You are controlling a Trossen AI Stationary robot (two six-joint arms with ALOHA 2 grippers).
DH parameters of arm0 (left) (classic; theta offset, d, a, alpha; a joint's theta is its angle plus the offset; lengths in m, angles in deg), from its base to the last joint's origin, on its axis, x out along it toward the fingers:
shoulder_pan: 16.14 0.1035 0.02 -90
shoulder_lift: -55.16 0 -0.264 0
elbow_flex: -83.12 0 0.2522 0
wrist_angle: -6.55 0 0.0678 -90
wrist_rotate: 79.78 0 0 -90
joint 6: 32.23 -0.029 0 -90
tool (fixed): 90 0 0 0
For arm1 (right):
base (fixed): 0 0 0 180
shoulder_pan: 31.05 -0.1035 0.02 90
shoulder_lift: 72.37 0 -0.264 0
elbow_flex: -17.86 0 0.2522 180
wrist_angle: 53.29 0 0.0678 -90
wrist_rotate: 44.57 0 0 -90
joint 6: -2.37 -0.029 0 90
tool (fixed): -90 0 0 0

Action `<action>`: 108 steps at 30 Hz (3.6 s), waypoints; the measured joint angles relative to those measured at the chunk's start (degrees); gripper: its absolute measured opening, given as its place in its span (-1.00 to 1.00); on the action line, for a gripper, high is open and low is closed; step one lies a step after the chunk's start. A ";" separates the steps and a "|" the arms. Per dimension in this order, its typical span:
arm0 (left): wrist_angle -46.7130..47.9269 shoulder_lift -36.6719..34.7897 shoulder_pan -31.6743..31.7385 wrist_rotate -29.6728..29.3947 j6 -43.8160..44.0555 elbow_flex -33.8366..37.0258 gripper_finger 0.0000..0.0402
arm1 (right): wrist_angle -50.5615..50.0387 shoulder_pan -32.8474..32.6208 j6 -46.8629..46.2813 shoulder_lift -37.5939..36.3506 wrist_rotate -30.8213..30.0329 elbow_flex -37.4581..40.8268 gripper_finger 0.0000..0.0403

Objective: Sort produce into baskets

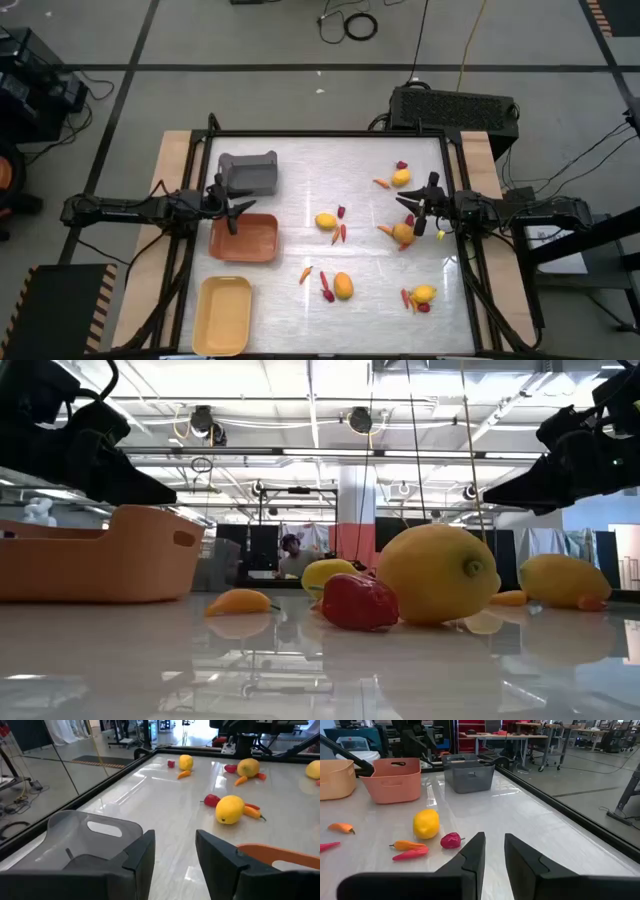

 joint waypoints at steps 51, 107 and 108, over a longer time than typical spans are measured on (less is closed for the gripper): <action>-0.02 0.00 -0.02 0.00 0.00 0.00 -0.25 | -0.02 0.01 0.01 0.00 0.01 0.00 -0.68; -7.75 0.02 -0.02 -2.09 37.61 0.22 -0.25 | 3.29 0.00 -19.60 0.17 0.02 0.02 -0.68; -8.19 0.02 0.05 -2.70 38.55 0.22 -0.25 | 3.26 -0.03 -19.85 0.17 0.34 0.02 -0.68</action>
